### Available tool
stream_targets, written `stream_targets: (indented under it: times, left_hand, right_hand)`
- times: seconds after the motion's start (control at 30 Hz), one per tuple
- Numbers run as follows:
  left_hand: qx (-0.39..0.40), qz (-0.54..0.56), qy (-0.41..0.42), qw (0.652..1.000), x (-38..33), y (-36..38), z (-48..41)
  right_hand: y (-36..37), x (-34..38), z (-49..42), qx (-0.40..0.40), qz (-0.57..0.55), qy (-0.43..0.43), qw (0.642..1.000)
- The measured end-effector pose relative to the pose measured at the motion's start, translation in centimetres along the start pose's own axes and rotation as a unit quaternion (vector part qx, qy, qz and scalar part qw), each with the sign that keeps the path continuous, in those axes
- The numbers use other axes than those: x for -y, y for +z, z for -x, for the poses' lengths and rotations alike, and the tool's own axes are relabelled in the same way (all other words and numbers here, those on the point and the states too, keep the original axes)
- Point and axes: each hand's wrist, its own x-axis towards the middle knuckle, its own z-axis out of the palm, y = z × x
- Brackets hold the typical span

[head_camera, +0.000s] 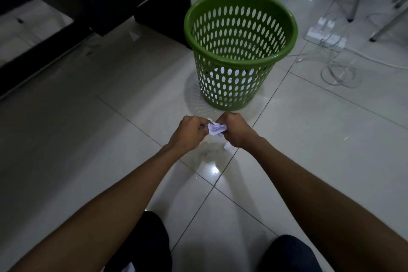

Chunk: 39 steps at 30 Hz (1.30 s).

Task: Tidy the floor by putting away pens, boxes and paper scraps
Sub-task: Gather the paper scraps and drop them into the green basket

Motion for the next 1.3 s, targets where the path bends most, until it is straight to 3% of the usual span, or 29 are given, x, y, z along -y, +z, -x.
stream_targets:
  times: [0.03, 0.07, 0.1, 0.13, 0.17, 0.23, 0.33, 0.77, 1.3]
  left_hand:
    - [-0.001, 0.000, 0.006, 1.000, -0.4, -0.4, -0.1]
    - [-0.003, 0.001, 0.012, 1.000, -0.9, -0.8, -0.2]
    - [-0.009, -0.002, 0.018, 1.000, -1.4, -1.2, -0.3]
    - [-0.016, -0.006, 0.024, 1.000, -1.9, -1.7, -0.5]
    - [-0.024, -0.012, 0.030, 0.999, -2.4, -2.2, -0.7]
    - [-0.038, -0.022, 0.037, 0.998, -3.3, -3.2, -1.2]
    - [-0.063, -0.035, 0.055, 0.996, -4.6, -4.7, -1.8]
    - [-0.112, -0.065, 0.145, 0.981, -11.0, -11.0, -5.0]
    - [-0.087, -0.036, 0.143, 0.985, -14.2, -12.6, -12.4]
  right_hand:
    - [0.1, -0.7, -1.4, -0.061, -0.019, 0.033, 0.997]
    - [0.1, -0.9, -2.6, -0.184, -0.024, 0.094, 0.978]
    - [-0.9, -0.1, -1.8, -0.174, -0.006, 0.074, 0.982]
    - [-2.4, 0.4, 0.2, -0.092, 0.031, 0.027, 0.995]
    - [-4.0, 2.9, 1.8, -0.067, 0.054, 0.025, 0.996]
    - [-6.3, 3.7, 2.9, -0.149, 0.072, -0.096, 0.982]
    - [-7.8, 4.4, 3.0, -0.206, 0.064, -0.135, 0.967]
    - [-16.5, 7.3, 6.9, -0.277, 0.031, -0.194, 0.941]
    - [-23.4, 5.8, 3.3, -0.296, 0.004, -0.226, 0.928]
